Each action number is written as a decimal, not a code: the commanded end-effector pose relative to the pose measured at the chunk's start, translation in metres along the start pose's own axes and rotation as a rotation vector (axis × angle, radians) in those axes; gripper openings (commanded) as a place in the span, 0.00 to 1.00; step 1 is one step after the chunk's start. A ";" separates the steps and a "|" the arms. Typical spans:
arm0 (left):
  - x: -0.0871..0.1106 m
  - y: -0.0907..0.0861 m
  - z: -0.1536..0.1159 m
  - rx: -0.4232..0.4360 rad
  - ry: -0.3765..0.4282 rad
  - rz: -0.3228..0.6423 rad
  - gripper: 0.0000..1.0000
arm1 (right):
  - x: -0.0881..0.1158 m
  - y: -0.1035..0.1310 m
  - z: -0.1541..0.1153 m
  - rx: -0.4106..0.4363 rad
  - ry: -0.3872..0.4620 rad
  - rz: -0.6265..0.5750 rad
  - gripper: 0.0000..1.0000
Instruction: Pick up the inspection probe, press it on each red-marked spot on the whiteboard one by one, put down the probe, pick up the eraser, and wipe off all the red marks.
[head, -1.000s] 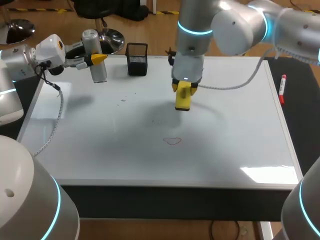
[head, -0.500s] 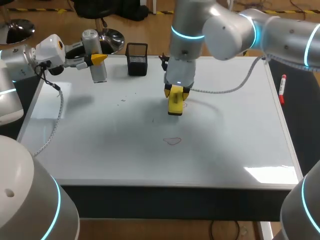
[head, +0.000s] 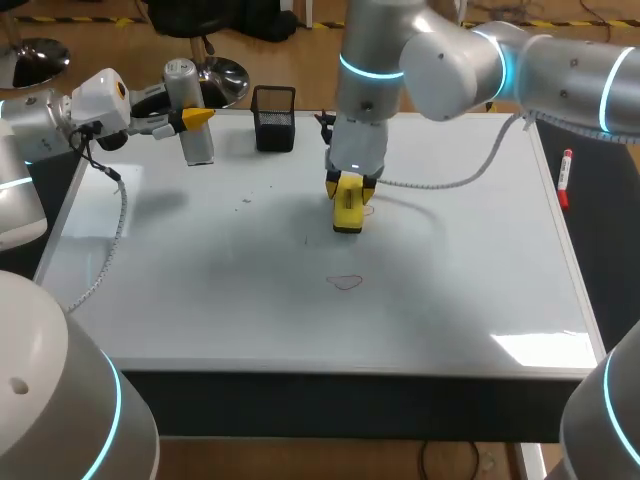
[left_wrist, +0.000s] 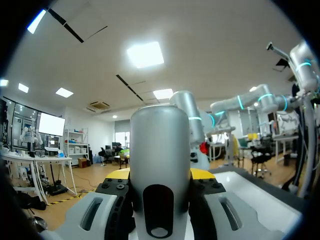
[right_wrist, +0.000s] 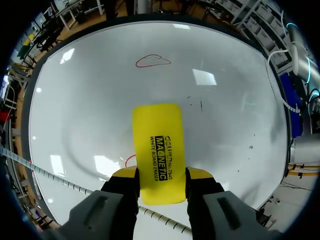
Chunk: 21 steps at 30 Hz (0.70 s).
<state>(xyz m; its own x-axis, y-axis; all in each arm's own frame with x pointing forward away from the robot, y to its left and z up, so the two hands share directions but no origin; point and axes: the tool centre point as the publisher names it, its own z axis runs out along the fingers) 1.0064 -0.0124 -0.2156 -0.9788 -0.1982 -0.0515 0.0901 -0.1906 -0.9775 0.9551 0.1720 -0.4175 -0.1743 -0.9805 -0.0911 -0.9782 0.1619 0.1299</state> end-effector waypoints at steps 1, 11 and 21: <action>0.002 -0.002 0.001 -0.002 -0.006 0.002 0.00 | -0.003 -0.004 0.004 -0.006 0.007 -0.002 0.00; 0.002 -0.002 0.001 -0.002 -0.006 0.002 0.00 | -0.002 -0.003 0.008 -0.013 0.007 -0.009 0.00; 0.002 -0.002 0.001 -0.002 -0.006 0.002 0.00 | 0.009 -0.002 0.014 -0.026 0.005 -0.001 0.00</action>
<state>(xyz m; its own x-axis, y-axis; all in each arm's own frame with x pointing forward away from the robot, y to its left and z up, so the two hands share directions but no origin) 1.0064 -0.0124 -0.2156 -0.9788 -0.1982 -0.0515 0.0900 -0.1906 -0.9775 0.9545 0.1693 -0.4304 -0.1725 -0.9812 -0.0867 -0.9753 0.1578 0.1549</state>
